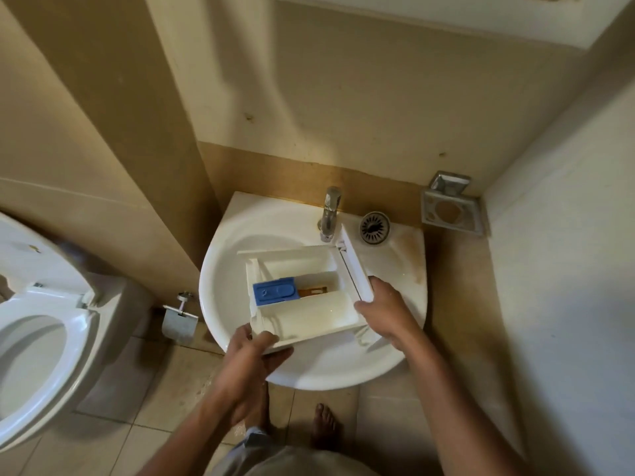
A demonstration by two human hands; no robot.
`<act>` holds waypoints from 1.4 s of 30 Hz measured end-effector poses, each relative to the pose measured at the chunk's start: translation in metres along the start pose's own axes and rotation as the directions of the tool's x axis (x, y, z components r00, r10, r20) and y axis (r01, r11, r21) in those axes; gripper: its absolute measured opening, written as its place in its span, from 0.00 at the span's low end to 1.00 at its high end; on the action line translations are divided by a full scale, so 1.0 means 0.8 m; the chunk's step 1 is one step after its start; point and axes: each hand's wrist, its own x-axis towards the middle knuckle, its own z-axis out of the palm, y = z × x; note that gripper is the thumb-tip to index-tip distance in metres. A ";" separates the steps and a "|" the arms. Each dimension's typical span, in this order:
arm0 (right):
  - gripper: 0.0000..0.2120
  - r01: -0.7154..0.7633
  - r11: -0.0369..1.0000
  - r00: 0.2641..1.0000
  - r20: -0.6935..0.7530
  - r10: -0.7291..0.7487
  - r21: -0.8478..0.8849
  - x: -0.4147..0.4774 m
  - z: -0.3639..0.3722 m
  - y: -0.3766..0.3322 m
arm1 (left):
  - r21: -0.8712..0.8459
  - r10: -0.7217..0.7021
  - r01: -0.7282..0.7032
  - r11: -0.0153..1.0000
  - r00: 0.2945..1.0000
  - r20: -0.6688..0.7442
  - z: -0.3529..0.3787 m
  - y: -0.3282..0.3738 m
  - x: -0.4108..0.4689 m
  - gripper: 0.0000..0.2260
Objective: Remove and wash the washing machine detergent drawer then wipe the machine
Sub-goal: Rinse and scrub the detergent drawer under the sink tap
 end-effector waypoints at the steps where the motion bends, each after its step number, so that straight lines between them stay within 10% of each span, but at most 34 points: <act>1: 0.13 0.019 0.999 1.000 -0.024 -0.020 -0.031 0.008 -0.002 0.001 | 0.029 0.025 -0.025 0.999 1.000 -0.001 0.003 -0.005 -0.005 0.18; 6: 0.11 0.030 0.997 0.995 0.095 -0.023 -0.078 0.047 -0.035 0.016 | 0.085 0.026 -0.030 0.996 0.998 0.054 0.015 -0.004 -0.017 0.30; 12: 0.13 0.023 0.988 0.934 0.356 0.033 -0.153 0.089 -0.048 0.025 | 0.018 -0.071 0.069 0.997 0.985 0.157 0.032 0.015 -0.016 0.12; 21: 0.14 0.186 0.914 0.922 0.387 -0.035 -0.360 0.164 -0.051 -0.049 | -0.027 0.021 -0.019 0.999 0.995 0.098 0.059 0.029 0.008 0.18; 32: 0.04 0.243 0.792 0.969 0.172 -0.176 -0.560 0.195 -0.049 -0.126 | -0.083 0.099 -0.091 0.992 0.991 0.091 0.094 0.012 0.038 0.19; 36: 0.10 0.171 0.915 0.968 -0.111 -0.225 -0.366 0.187 -0.073 -0.174 | -0.082 0.102 -0.097 0.992 0.993 0.065 0.098 0.000 0.039 0.20; 42: 0.12 0.174 0.784 0.970 -0.034 -0.240 -0.596 0.187 -0.059 -0.196 | -0.105 0.137 -0.130 0.986 0.989 0.062 0.115 0.002 0.036 0.22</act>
